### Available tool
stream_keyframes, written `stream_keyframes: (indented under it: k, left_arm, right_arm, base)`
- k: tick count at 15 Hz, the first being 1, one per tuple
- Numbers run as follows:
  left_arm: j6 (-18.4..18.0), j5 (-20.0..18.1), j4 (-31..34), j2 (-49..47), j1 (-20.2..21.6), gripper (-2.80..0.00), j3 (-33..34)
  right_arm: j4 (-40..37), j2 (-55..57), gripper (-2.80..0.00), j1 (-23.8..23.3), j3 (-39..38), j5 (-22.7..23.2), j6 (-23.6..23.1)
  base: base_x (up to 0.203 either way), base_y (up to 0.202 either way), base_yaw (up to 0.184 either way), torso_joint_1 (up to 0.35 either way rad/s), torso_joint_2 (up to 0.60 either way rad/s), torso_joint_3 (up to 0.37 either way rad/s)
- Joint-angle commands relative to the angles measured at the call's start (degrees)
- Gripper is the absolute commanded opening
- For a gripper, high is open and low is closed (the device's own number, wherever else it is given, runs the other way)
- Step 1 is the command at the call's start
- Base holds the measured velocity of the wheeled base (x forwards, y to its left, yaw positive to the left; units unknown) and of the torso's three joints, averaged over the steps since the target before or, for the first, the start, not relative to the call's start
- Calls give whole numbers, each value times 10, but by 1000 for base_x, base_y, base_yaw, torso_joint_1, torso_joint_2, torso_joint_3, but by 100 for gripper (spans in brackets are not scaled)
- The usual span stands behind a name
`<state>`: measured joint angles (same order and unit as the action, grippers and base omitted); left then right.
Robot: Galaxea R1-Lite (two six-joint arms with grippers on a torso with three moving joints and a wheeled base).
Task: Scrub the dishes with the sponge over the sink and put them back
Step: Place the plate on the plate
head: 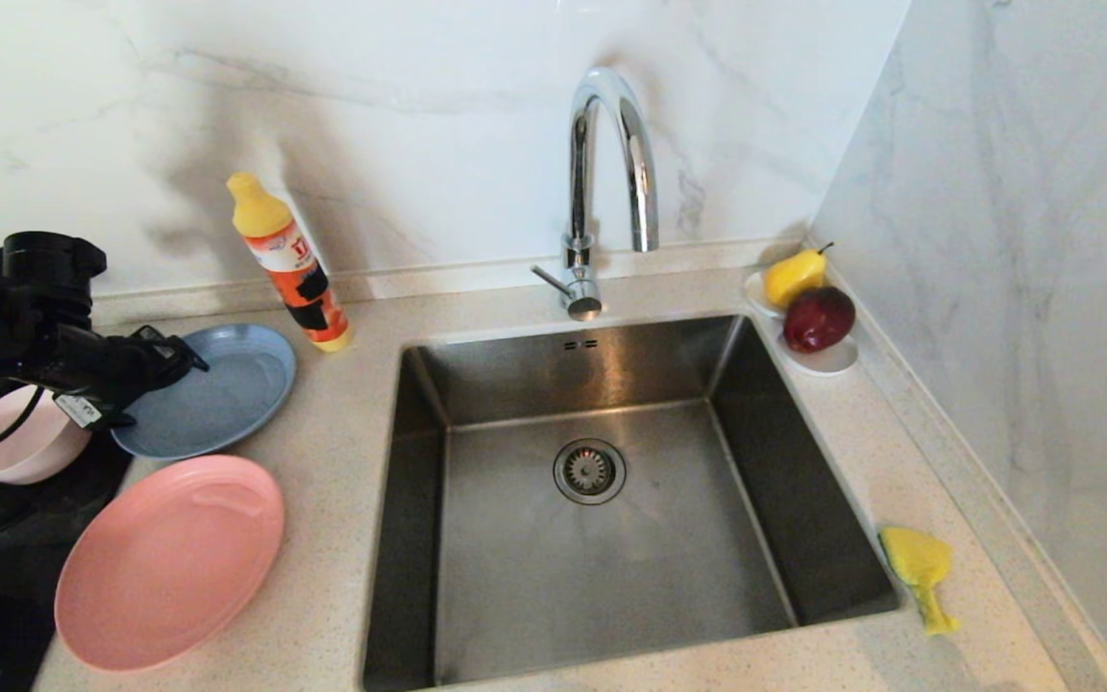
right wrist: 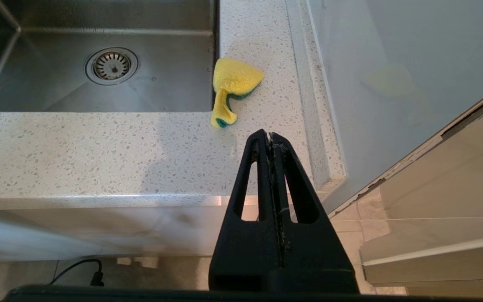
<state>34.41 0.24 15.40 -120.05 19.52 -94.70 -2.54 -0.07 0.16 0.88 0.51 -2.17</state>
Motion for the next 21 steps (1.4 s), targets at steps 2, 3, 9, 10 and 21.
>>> stream_keyframes:
  k: [2,3,9,10,21]
  left_arm:
    - [7,-5,17,0,2,0,-38]
    - [11,-6,36,12,2,0,-57]
    - [8,-1,160,51,19,0,-87]
    - [9,-4,160,48,21,0,-75]
    - [28,-8,145,-21,23,0,-64]
  right_arm:
    - [0,-1,-280,0,0,0,-1]
    - [0,-1,-280,0,0,0,0]
    - [0,-1,-280,0,0,0,-1]
    - [0,0,-280,0,0,0,0]
    - [0,-1,-280,0,0,0,0]
  base:
    - [0,0,0,0,0,0]
    - [0,0,0,0,0,0]
    - [0,0,0,0,0,0]
    - [0,0,0,0,0,0]
    - [0,0,0,0,0,0]
